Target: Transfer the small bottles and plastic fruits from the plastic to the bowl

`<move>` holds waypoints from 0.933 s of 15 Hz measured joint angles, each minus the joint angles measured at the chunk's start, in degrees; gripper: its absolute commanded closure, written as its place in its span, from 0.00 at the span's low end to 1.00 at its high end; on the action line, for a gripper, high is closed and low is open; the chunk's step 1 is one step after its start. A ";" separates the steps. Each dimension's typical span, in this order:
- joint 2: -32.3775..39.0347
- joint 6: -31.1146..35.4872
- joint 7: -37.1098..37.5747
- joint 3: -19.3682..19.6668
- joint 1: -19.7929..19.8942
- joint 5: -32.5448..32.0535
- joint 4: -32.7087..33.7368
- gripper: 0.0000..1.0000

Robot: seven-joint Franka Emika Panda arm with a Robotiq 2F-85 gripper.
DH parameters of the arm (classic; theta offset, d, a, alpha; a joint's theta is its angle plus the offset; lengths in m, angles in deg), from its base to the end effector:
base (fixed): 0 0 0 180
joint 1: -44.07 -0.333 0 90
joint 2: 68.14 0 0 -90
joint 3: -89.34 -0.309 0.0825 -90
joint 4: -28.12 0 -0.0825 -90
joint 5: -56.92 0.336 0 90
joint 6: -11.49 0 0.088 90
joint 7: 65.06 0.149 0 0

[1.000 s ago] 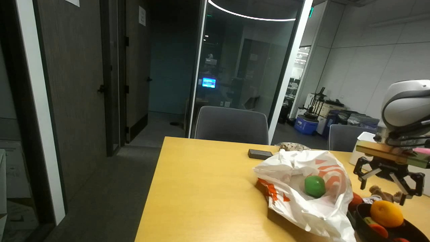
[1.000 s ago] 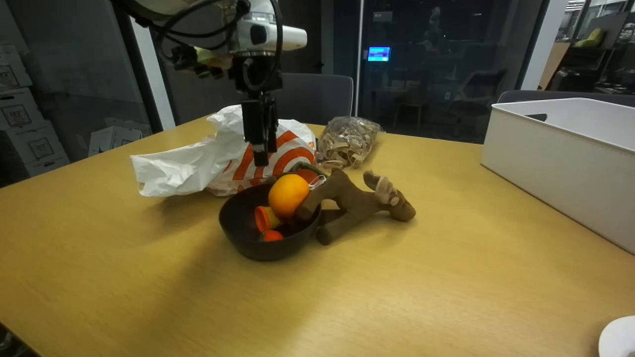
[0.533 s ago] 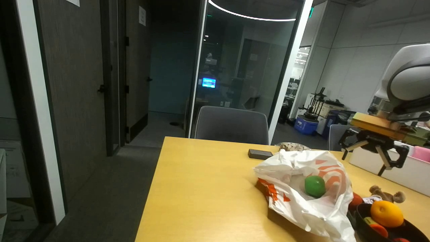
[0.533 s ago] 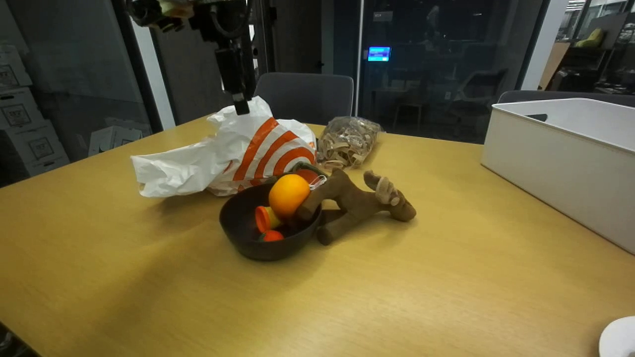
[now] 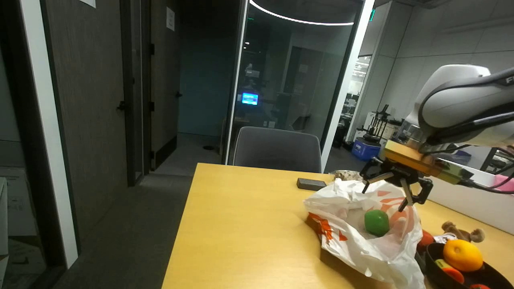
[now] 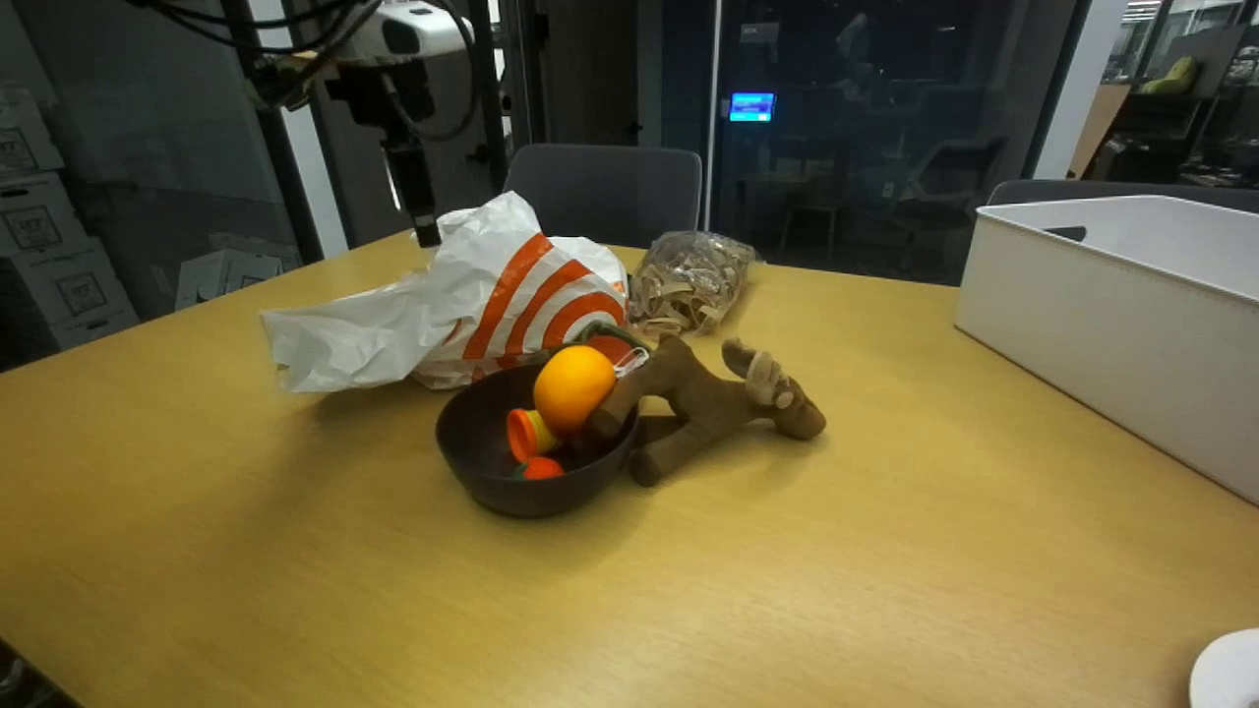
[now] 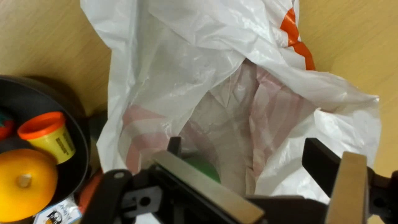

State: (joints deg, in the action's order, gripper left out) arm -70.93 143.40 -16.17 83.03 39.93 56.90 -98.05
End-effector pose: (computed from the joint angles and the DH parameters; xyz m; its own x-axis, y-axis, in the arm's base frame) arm 0.4941 0.0914 0.3952 0.7761 -0.6224 0.1016 -0.6134 -0.7824 -0.1078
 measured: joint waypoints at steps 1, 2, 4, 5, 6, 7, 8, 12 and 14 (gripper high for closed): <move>1.73 0.19 0.19 -0.02 -0.06 -0.17 0.49 0.00; 3.45 0.27 0.82 0.04 -0.05 -0.92 1.07 0.00; 6.81 0.51 4.00 0.46 -0.04 -4.17 2.44 0.00; 8.36 0.74 6.06 0.75 -0.07 -6.18 3.18 0.00; 9.86 1.36 8.71 1.12 -0.18 -8.58 3.95 0.00; 11.32 2.18 12.02 1.70 -0.46 -11.44 4.73 0.00; 12.77 2.75 15.85 2.52 -0.93 -14.63 5.64 0.00; 17.60 2.70 27.07 5.84 -2.92 -22.20 9.07 0.00; 19.51 2.71 30.68 7.09 -3.68 -23.91 10.31 0.00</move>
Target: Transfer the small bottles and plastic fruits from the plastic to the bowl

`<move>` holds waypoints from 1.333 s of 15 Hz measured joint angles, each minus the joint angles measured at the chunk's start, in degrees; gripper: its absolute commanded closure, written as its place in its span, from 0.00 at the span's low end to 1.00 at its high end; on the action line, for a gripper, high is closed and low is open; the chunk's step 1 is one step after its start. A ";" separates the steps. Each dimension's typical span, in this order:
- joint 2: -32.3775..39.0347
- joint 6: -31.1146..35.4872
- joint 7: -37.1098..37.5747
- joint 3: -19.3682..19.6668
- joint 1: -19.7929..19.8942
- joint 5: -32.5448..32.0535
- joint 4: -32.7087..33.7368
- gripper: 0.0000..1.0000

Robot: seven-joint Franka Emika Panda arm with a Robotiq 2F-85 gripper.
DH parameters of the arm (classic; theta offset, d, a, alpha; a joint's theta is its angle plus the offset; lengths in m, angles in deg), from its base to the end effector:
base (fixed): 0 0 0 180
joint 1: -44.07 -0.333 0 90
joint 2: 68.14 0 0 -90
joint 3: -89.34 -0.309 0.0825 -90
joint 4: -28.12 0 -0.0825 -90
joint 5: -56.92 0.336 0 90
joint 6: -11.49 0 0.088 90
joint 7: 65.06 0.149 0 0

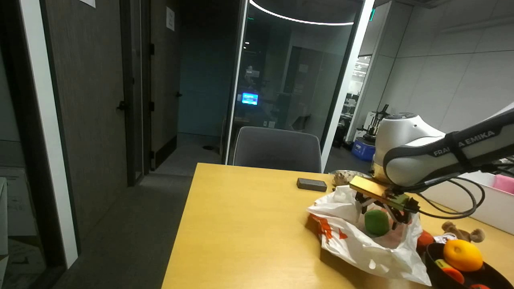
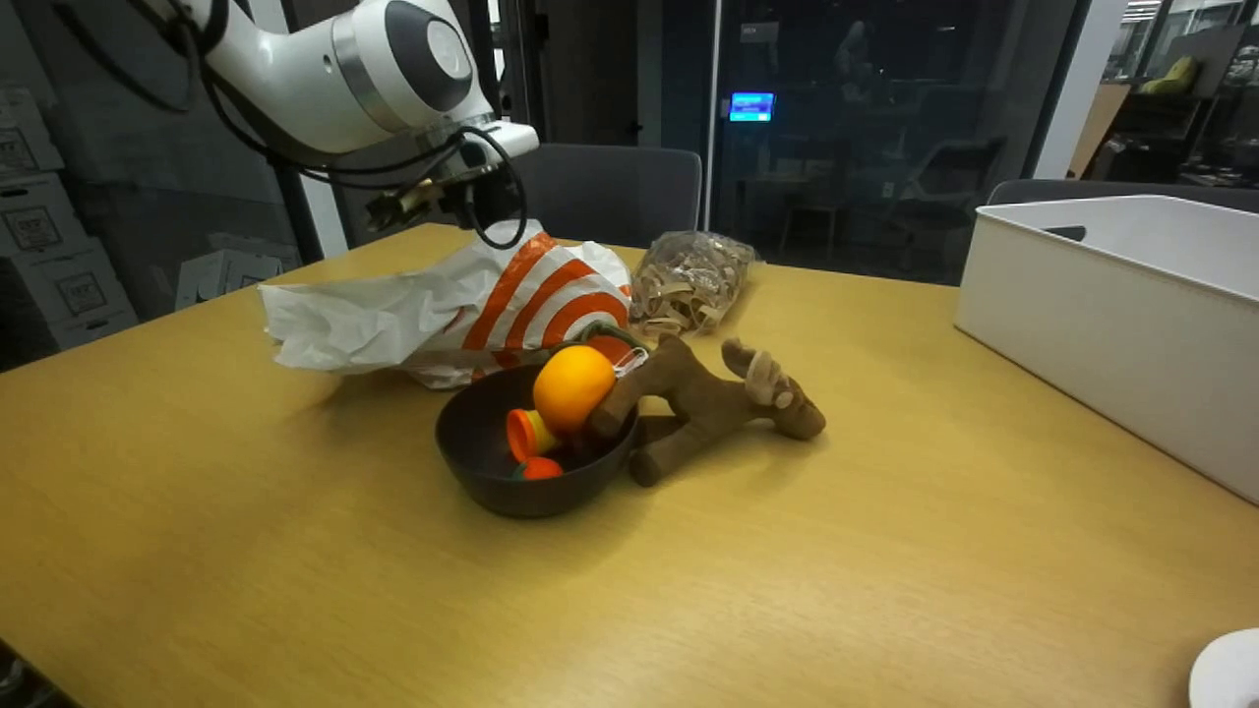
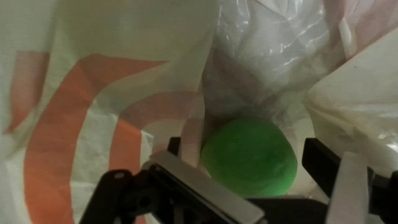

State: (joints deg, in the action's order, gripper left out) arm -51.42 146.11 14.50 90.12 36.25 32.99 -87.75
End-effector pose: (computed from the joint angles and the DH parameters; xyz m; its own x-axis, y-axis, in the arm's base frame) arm 0.5648 0.0519 0.2956 0.5444 -0.7851 0.2954 -0.8312 -0.5521 0.0647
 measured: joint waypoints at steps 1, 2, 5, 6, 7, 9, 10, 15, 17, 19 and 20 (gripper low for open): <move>0.73 0.06 1.44 0.51 -0.33 -0.62 0.49 0.00; 1.34 0.14 2.80 0.99 -0.68 -1.30 0.96 0.00; 2.64 0.17 6.80 2.18 -1.79 -3.87 2.07 0.00; 2.97 0.16 7.85 2.49 -2.11 -4.56 2.33 0.25; 3.25 0.16 8.79 2.75 -2.39 -5.18 2.56 0.27; 3.64 0.16 9.93 3.00 -2.68 -5.92 2.92 0.44; 3.74 0.16 10.21 3.01 -2.70 -5.94 3.02 0.50; 3.76 0.16 10.77 3.02 -2.70 -5.94 3.29 0.08; 3.76 0.12 10.82 3.02 -2.69 -5.94 3.32 0.07; 3.78 0.12 10.91 3.06 -2.70 -5.97 3.35 0.00; 3.83 0.12 11.04 3.12 -2.70 -6.19 3.40 0.00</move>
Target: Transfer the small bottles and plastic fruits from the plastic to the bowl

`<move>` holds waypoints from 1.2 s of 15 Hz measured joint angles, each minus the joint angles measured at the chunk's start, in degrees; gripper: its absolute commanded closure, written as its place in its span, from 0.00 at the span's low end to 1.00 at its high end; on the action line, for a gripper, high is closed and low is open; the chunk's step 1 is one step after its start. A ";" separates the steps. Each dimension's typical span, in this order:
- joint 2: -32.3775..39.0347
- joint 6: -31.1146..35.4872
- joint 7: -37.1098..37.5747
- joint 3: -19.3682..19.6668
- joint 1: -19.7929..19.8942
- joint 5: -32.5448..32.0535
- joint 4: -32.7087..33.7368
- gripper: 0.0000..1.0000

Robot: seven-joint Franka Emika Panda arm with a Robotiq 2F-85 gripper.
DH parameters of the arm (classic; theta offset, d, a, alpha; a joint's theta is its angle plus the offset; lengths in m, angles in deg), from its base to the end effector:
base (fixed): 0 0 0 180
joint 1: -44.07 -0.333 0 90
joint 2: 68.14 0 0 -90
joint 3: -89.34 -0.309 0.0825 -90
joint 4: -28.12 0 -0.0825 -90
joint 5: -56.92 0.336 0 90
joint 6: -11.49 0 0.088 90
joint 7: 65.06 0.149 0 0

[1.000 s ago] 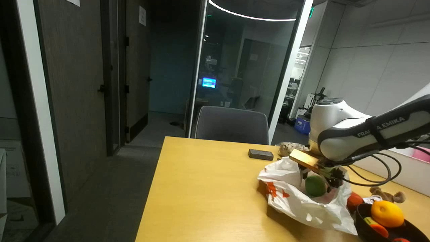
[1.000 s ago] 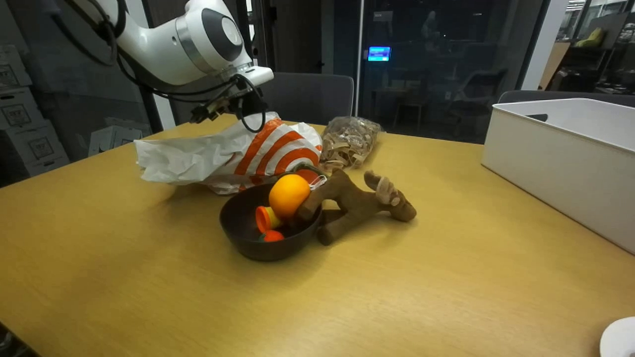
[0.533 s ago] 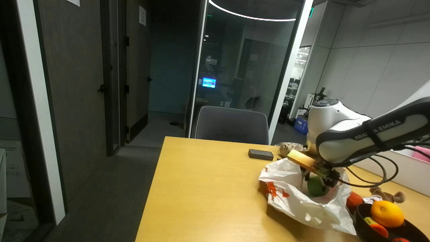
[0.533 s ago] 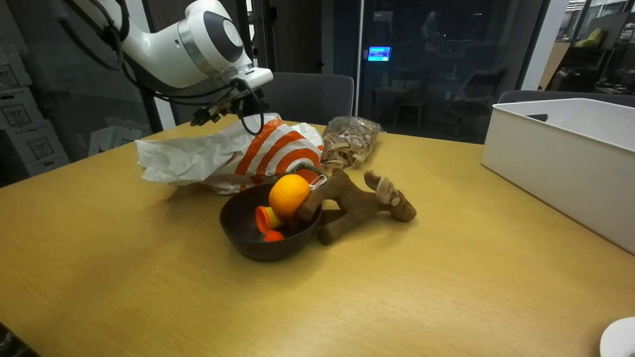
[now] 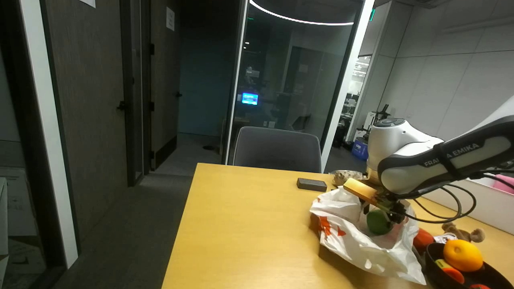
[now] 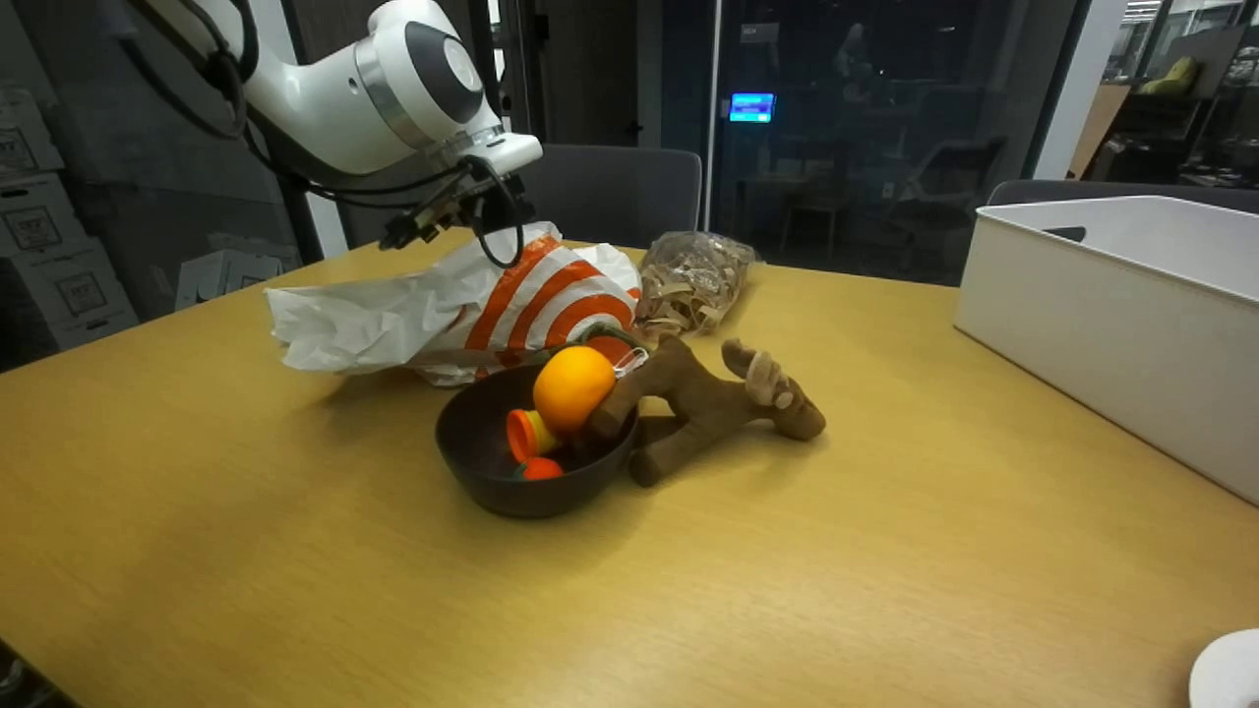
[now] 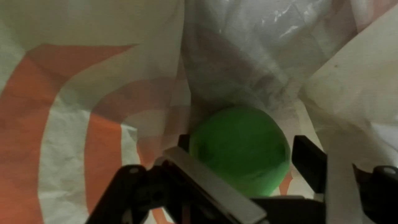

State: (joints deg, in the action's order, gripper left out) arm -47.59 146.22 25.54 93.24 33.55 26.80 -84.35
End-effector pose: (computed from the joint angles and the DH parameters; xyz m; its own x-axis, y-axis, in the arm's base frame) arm 0.5827 0.0468 0.2835 0.4327 -0.8137 0.3882 -0.8905 -0.4529 0.0433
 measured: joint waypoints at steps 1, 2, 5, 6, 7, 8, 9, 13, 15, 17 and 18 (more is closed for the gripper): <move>0.08 -0.02 0.14 0.08 0.00 -0.29 0.07 0.00; 0.21 -0.03 0.27 0.18 0.00 -0.64 0.18 0.00; 0.71 -0.03 0.75 0.49 -0.02 -1.88 0.54 0.25; 0.99 -0.02 0.94 0.58 -0.02 -2.34 0.76 0.25; 1.38 -0.02 1.14 0.69 -0.03 -2.77 1.09 0.26; 1.84 -0.02 1.32 0.79 -0.03 -3.17 1.41 0.32; 2.29 -0.02 1.49 0.86 -0.03 -3.31 1.73 0.40; 2.76 -0.03 1.47 0.92 -0.02 -3.16 2.57 0.44; 2.61 -0.09 0.65 0.84 0.11 -1.81 2.60 0.44; 1.79 -0.11 -4.01 0.16 0.94 2.62 2.54 0.44; 0.97 -0.13 -8.20 -0.53 1.81 6.20 2.47 0.44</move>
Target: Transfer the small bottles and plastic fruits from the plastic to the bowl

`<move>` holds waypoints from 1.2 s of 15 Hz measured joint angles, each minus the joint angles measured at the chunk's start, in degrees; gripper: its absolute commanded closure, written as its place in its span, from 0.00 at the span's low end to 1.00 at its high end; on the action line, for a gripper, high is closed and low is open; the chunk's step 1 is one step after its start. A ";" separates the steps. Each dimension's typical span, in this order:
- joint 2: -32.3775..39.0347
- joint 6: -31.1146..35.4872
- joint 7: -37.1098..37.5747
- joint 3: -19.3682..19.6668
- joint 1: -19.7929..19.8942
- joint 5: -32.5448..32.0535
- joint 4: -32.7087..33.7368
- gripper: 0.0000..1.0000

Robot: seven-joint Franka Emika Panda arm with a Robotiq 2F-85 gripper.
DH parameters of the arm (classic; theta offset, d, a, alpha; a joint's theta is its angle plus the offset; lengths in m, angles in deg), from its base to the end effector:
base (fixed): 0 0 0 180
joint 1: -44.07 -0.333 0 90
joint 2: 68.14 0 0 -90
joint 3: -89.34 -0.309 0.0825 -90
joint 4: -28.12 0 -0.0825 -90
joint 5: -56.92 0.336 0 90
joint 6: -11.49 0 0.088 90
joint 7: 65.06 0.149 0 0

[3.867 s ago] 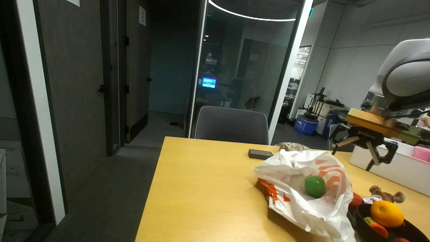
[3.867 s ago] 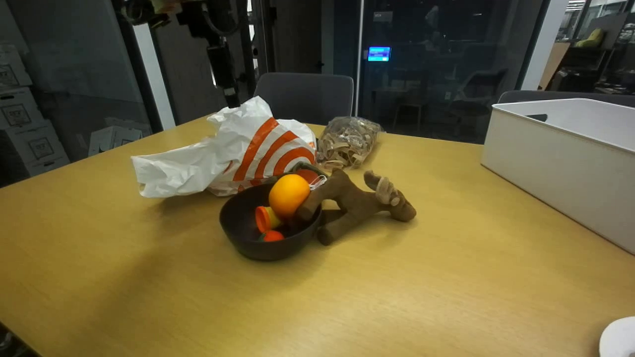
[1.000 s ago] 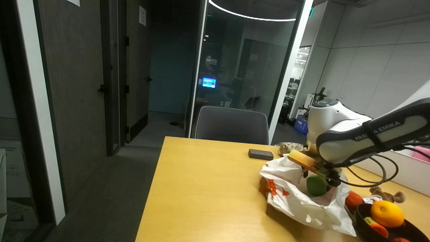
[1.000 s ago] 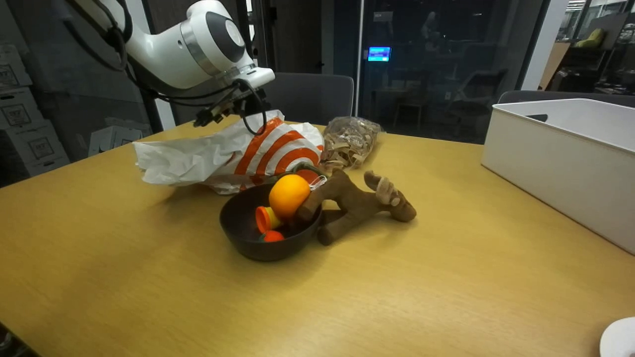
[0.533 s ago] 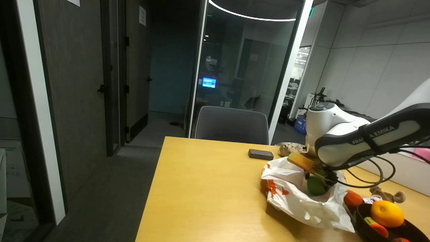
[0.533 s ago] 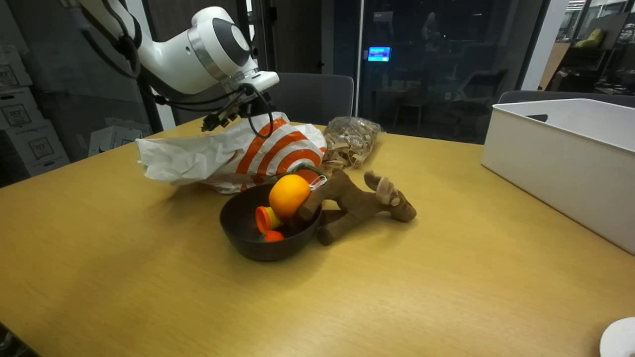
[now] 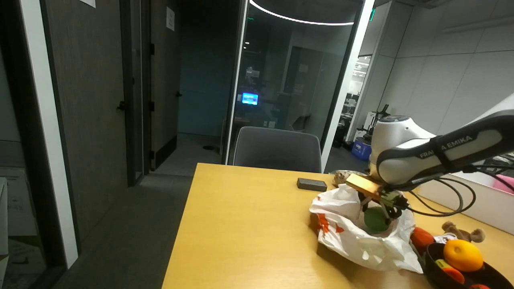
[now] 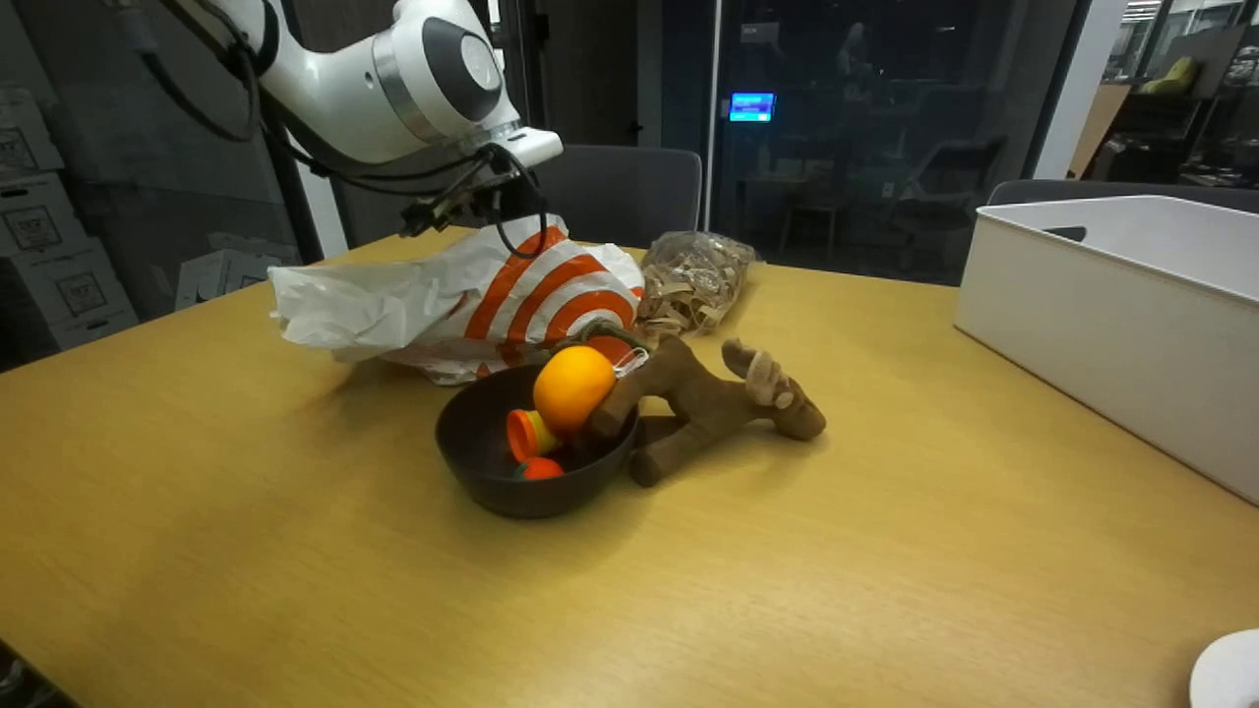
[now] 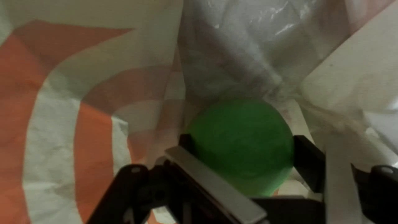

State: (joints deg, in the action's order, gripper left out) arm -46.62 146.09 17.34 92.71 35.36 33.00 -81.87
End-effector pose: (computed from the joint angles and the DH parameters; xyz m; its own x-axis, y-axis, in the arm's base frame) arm 0.5939 0.0390 0.2888 0.4748 -0.8195 0.3210 -0.8712 -0.4893 0.0396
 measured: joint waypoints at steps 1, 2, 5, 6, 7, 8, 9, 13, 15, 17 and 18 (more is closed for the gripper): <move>-1.02 -0.37 -4.37 -0.75 1.00 3.61 -0.03 0.44; -2.21 -1.18 -8.92 -2.11 2.57 7.18 -0.08 0.44; -6.08 -5.90 -22.20 -6.69 7.81 17.40 -0.08 0.44; -7.32 -7.79 -26.60 -7.65 9.19 20.79 -0.03 0.44; -8.45 -9.82 -30.93 -8.19 10.29 24.09 0.07 0.44; -9.50 -11.80 -35.37 -8.04 10.82 27.56 0.14 0.44; -10.40 -13.38 -39.68 -7.61 11.09 30.81 0.16 0.44; -12.85 -16.99 -55.41 -6.07 11.50 41.11 0.07 0.44; -13.76 -20.51 -62.20 -5.49 11.54 44.60 0.08 0.44; -14.80 -24.37 -68.56 -4.99 11.59 47.47 0.09 0.44; -15.36 -25.95 -71.66 -4.74 11.63 49.01 0.08 0.44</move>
State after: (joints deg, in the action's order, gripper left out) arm -61.98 120.14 -54.32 87.97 46.99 82.01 -81.79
